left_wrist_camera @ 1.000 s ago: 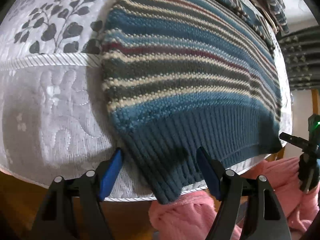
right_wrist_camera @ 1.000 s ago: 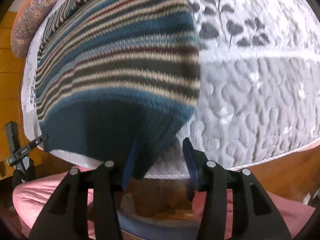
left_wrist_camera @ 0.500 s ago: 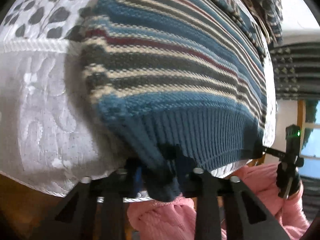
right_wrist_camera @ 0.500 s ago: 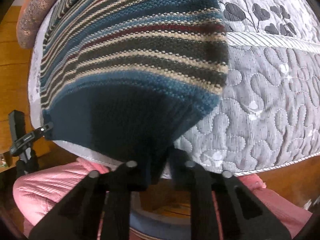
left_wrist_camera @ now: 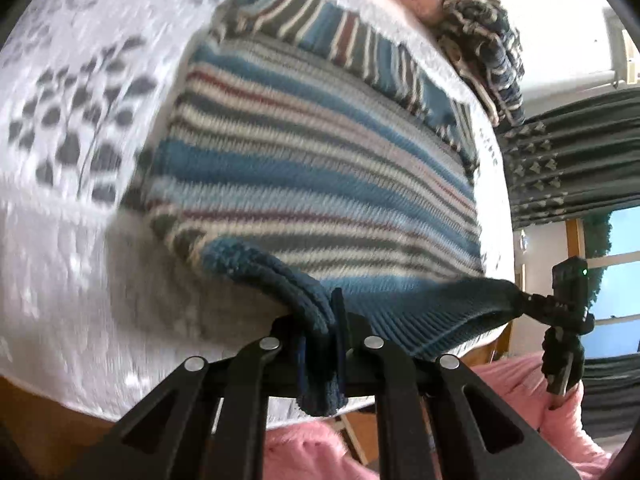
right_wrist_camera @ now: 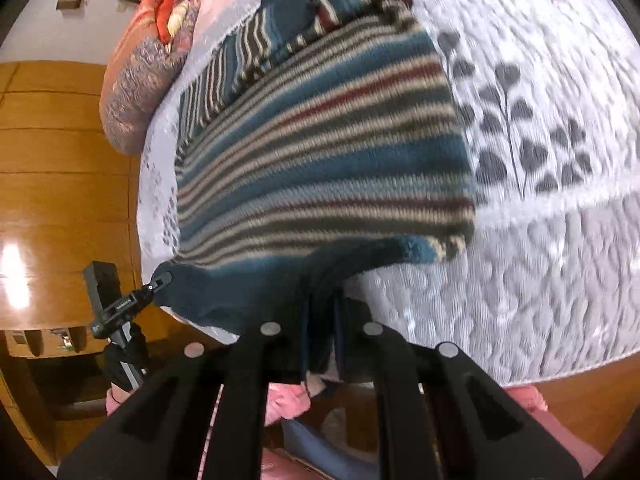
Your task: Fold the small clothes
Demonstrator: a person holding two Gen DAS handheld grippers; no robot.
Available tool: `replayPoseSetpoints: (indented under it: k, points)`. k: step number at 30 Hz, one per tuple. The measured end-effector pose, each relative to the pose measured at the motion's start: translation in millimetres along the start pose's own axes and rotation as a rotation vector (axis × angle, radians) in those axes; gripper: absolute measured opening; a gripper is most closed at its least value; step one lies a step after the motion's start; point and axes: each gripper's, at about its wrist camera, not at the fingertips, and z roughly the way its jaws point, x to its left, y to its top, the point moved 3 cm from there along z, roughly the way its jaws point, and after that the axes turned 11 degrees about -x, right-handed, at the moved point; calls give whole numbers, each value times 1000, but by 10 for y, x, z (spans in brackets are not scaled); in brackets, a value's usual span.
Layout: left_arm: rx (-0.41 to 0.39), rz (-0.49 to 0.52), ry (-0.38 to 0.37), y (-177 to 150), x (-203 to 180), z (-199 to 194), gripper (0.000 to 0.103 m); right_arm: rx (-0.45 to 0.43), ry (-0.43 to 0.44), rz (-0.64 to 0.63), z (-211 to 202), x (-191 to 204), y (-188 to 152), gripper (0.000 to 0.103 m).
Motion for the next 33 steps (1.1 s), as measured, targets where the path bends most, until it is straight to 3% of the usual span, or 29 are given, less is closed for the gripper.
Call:
replayPoseSetpoints:
  k: [4,15,27,33]
  points:
    - [-48,-13,-10,285,-31,28,10,-4,4,-1,13,39,288,8]
    - [-103,-124,-4,927,180,463,10,23,-20,54,521,-6,1024,8]
    - [-90,-211,4,1135,431,953,12,81,-33,117,951,-363,1360,9]
    - [-80,-221,-14,1148,465,978,14,103,-16,128,994,-441,1416,11]
